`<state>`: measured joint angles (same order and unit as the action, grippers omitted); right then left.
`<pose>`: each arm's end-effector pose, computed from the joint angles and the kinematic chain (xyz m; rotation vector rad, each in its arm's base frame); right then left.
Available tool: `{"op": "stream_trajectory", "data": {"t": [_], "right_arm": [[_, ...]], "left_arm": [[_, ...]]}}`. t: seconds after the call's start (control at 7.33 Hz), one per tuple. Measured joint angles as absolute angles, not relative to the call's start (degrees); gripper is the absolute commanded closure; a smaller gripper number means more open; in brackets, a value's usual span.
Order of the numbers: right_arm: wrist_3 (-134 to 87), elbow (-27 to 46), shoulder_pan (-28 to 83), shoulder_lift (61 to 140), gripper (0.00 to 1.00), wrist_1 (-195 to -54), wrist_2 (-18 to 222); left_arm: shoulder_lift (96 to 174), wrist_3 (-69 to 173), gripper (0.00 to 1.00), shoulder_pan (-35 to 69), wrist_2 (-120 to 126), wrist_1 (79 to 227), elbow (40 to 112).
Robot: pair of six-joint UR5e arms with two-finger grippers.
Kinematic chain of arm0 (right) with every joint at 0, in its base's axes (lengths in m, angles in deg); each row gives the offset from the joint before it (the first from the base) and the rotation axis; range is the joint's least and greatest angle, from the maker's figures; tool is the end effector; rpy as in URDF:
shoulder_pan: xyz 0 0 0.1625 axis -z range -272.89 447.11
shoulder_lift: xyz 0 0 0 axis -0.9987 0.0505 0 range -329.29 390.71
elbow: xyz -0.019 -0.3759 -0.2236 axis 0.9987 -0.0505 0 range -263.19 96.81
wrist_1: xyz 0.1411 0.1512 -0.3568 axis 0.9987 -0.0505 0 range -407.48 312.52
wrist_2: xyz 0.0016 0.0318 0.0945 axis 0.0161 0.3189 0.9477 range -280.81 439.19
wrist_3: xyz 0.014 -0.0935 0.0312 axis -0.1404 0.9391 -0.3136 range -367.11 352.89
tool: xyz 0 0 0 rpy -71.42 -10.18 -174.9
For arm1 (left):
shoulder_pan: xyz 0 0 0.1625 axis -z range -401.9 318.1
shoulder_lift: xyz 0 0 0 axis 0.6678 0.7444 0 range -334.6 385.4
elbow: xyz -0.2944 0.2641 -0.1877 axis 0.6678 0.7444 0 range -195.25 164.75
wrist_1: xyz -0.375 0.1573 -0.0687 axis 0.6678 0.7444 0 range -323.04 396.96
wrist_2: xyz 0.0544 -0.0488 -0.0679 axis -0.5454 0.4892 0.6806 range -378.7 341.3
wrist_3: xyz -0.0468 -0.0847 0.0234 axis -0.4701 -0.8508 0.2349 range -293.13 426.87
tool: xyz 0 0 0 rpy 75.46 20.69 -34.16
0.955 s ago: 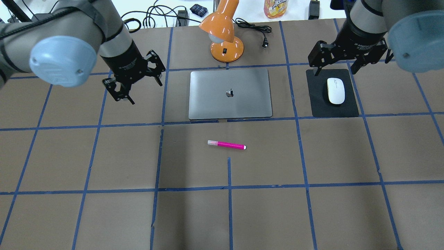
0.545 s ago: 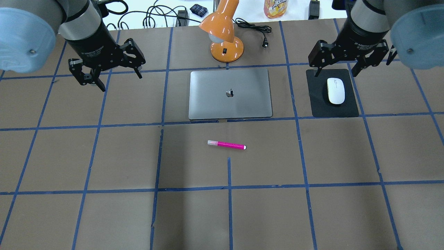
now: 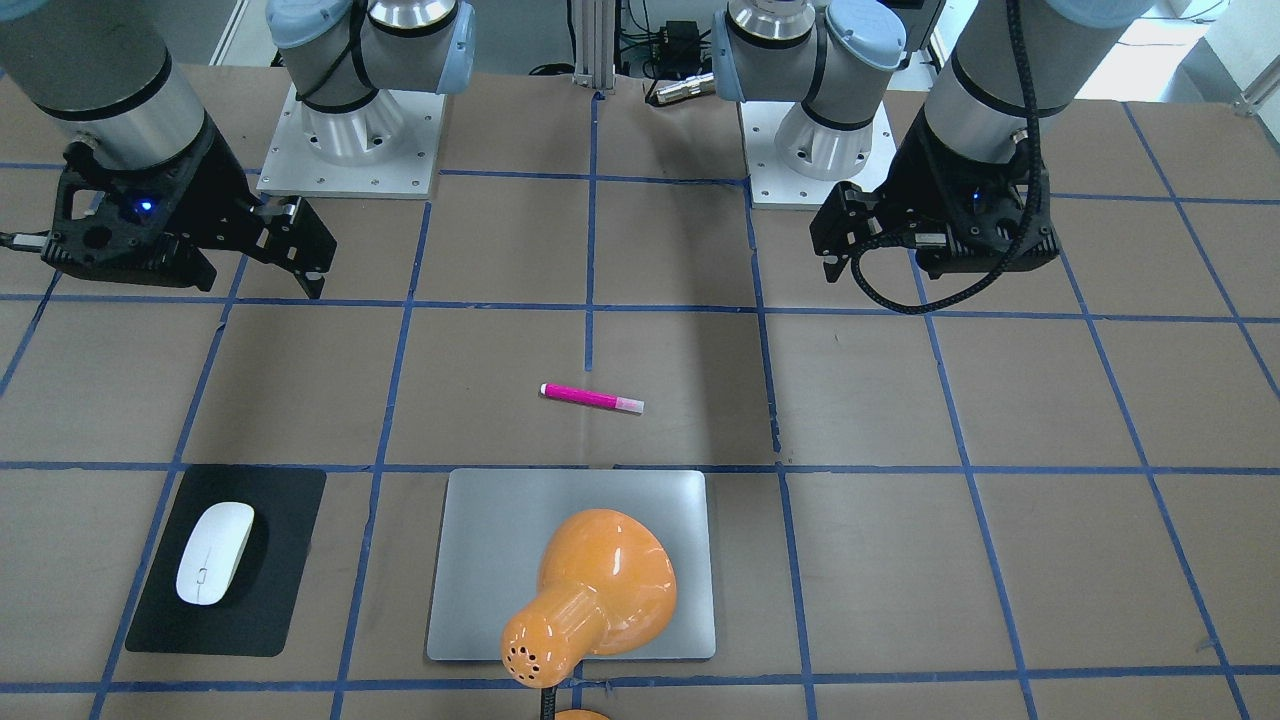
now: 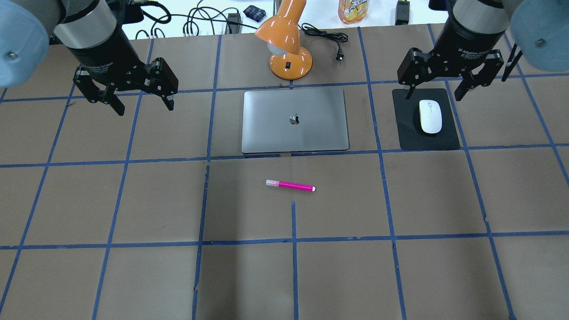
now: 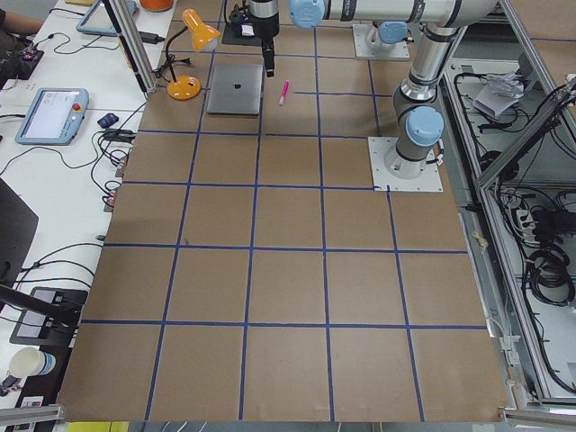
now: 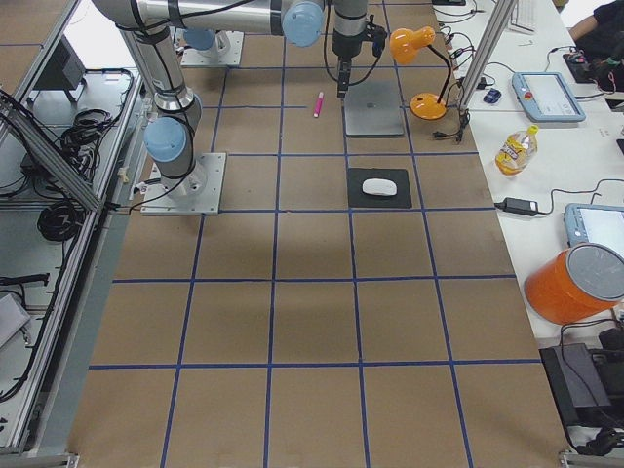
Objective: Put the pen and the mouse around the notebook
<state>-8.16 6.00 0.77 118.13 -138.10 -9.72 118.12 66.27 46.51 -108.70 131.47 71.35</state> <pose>0.1025 -0.5151 0.4863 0.1287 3.1193 0.0307 -0.1193 -0.5075 0.4983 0.0603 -3.1387 -0.1050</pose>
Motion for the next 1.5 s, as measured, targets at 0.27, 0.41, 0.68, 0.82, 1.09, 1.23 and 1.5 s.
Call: {"op": "stream_trajectory", "data": {"t": [0.27,0.41,0.68,0.82,1.09,1.23,1.5], "right_arm": [[-8.2,5.8,0.7,117.9,0.00,-138.4,-9.1],[-8.2,5.6,0.7,117.6,0.00,-138.7,-8.9],[-8.2,5.5,0.7,117.3,0.00,-139.8,-9.2],[-8.1,5.5,0.7,117.2,0.00,-140.1,-9.3],[-8.1,5.5,0.7,117.2,0.00,-140.1,-9.5],[-8.1,5.5,0.8,117.2,0.00,-140.1,-9.5],[-8.1,5.5,0.8,117.2,0.00,-140.1,-9.6]], "left_arm": [[118.0,68.0,0.00,46.5,-109.4,131.5,71.4],[118.0,68.2,0.00,46.5,-109.6,131.4,71.4],[118.0,68.3,0.00,46.5,-109.7,131.1,71.5],[118.0,68.3,0.00,46.5,-109.7,131.0,71.5],[118.0,68.3,0.00,46.5,-109.8,130.7,71.4],[118.0,68.2,0.00,46.5,-109.8,130.7,71.3],[118.0,68.2,0.00,46.5,-109.8,130.5,71.3]]}}
